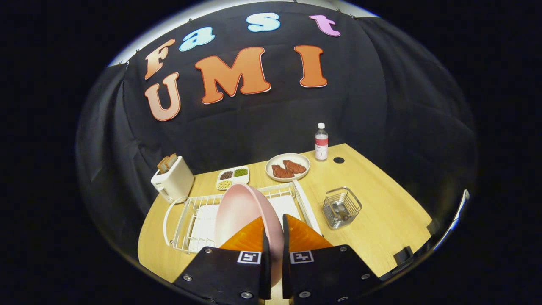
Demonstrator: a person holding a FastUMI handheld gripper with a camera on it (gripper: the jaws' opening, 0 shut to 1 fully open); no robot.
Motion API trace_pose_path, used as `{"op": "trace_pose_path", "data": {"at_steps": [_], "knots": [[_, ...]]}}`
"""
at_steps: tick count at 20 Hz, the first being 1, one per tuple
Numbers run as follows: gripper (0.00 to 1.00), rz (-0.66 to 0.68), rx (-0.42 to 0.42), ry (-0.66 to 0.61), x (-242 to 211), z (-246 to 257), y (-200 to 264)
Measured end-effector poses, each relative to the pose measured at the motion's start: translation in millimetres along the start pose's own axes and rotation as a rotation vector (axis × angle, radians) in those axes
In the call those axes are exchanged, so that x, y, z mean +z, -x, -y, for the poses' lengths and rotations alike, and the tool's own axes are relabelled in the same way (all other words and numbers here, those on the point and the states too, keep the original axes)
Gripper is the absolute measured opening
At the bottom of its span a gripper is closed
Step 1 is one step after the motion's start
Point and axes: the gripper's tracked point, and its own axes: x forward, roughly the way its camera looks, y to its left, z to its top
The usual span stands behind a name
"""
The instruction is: Take the plate from the dish rack, then take the spoon from the basket and place it into the plate.
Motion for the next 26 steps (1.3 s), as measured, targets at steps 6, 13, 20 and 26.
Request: {"op": "trace_pose_path", "data": {"at_steps": [6, 13, 20, 26], "knots": [[0.1, -0.092, 0.065, -0.149, -72.6, -2.5, 37.2], [0.11, -0.217, 0.117, -0.354, -160.1, -5.7, 46.0], [0.1, -0.309, 0.156, -0.494, -211.7, -11.9, 23.4], [0.11, -0.356, 0.184, -0.512, -234.6, -18.4, 3.6]]}}
